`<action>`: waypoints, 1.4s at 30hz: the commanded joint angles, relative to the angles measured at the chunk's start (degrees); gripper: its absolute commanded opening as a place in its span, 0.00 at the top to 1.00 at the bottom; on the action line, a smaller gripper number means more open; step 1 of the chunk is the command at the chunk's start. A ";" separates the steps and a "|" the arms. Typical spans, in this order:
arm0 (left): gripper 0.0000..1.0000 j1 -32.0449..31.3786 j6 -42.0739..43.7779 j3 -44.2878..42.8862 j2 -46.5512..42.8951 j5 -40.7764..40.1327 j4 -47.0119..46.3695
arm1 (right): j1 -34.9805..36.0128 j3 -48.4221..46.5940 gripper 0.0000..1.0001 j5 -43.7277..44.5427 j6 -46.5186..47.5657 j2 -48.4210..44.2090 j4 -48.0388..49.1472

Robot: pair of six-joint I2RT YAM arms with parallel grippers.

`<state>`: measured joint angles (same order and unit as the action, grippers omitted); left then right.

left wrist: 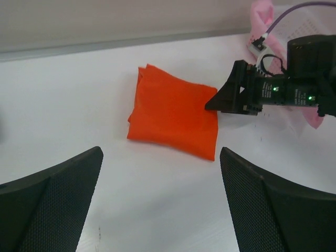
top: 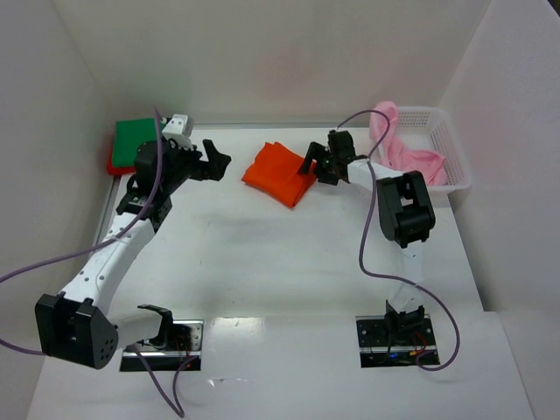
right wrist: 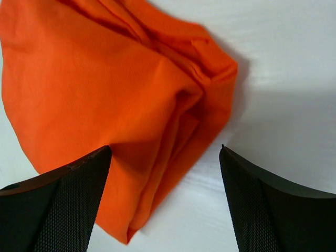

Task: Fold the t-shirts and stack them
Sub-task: Fold the long partially folded tshirt into a neat square

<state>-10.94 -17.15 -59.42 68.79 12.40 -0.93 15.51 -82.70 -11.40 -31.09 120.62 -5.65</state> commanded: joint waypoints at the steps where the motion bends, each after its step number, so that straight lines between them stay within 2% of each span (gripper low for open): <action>1: 0.00 0.30 -1.13 3.32 -2.88 -2.55 -6.71 | 0.31 -5.19 0.12 0.06 -0.81 2.69 0.11; 9: 0.00 0.30 -2.28 8.08 -3.40 -10.63 -11.98 | 0.31 -13.53 0.15 -0.47 -1.43 8.40 -1.20; 11: 0.00 0.30 -4.29 9.32 -2.88 -14.94 -14.17 | 0.31 -15.29 0.15 -0.47 -1.43 10.16 -1.91; 14: 0.00 0.30 -7.10 11.33 -2.88 -16.80 -18.13 | 0.31 -18.28 0.18 -0.99 -1.43 11.91 -1.91; 18: 0.00 0.92 -7.99 10.04 1.24 -10.49 -19.20 | 0.31 -25.03 0.19 -3.89 -0.38 15.17 -1.91; 21: 0.00 1.45 -7.99 6.26 7.22 -5.21 -14.46 | 0.31 -31.10 0.19 -8.10 0.33 18.77 -4.02; 24: 0.00 1.45 -7.47 2.56 12.14 -1.78 -10.85 | 0.31 -32.70 0.19 -9.95 0.33 19.48 -3.94; 29: 0.00 1.45 -6.76 2.55 13.30 -0.71 -11.55 | 0.31 -35.94 0.19 -10.49 1.55 19.48 -5.15; 32: 0.00 1.45 -6.23 1.94 14.87 0.68 -11.55 | 0.31 -35.35 0.16 -8.39 3.13 16.24 -7.27; 34: 0.00 1.45 -6.23 0.45 17.15 4.53 -10.15 | 0.31 -33.24 0.14 -6.10 4.80 11.17 -7.79; 36: 0.00 1.45 -7.63 -2.71 18.39 7.10 -8.57 | 0.31 -28.59 0.11 -2.86 6.56 6.85 -7.27; 38: 0.00 1.45 -10.69 -4.12 18.39 11.30 -7.95 | 0.31 -22.99 0.01 -0.65 9.02 -0.07 -5.17; 42: 0.00 1.97 -12.38 -4.74 16.20 12.39 -7.33 | 0.31 -13.82 0.01 2.69 10.96 -10.47 -2.27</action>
<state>-9.58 -27.18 -61.78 87.11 20.53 -7.66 15.51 -99.74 -12.80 -23.81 121.23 -12.58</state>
